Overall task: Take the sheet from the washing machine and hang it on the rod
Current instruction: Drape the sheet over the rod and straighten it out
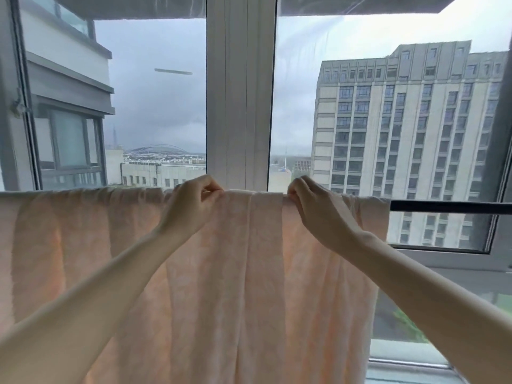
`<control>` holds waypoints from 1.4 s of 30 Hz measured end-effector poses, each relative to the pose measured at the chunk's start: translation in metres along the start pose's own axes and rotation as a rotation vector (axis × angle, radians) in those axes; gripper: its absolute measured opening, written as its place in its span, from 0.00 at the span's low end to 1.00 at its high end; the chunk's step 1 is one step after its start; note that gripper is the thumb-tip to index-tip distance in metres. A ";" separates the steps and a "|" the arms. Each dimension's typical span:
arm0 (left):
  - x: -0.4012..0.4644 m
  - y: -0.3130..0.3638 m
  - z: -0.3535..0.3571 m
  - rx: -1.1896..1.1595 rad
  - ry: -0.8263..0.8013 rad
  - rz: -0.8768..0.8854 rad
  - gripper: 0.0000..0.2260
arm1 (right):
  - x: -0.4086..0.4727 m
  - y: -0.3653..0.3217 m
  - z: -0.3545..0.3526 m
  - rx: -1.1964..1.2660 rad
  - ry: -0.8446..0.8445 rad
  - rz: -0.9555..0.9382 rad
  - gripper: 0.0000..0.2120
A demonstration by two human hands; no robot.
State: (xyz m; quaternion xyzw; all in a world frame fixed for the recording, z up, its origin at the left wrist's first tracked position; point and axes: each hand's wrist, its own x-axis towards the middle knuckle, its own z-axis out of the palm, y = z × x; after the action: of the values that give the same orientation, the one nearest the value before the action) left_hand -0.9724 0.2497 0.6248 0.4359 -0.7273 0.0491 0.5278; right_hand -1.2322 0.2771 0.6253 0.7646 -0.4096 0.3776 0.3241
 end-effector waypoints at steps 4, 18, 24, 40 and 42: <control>-0.001 0.008 0.000 0.119 0.002 -0.055 0.05 | -0.007 0.021 -0.014 -0.045 -0.069 -0.009 0.06; -0.005 0.029 0.010 0.121 -0.019 0.012 0.02 | -0.020 0.046 -0.054 0.011 -0.078 0.148 0.04; -0.004 0.036 0.012 0.115 -0.095 0.131 0.04 | -0.014 0.022 -0.037 0.138 -0.110 0.042 0.07; 0.003 0.016 0.004 0.134 -0.047 0.089 0.02 | -0.028 0.037 -0.046 0.074 -0.045 0.048 0.06; 0.002 0.013 0.005 0.156 -0.041 0.108 0.03 | -0.025 0.036 -0.047 0.026 -0.079 0.022 0.07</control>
State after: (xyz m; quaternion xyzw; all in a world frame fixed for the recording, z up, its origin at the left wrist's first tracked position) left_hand -0.9850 0.2540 0.6295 0.4368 -0.7543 0.1249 0.4739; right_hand -1.2871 0.3082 0.6350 0.7784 -0.4256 0.3562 0.2934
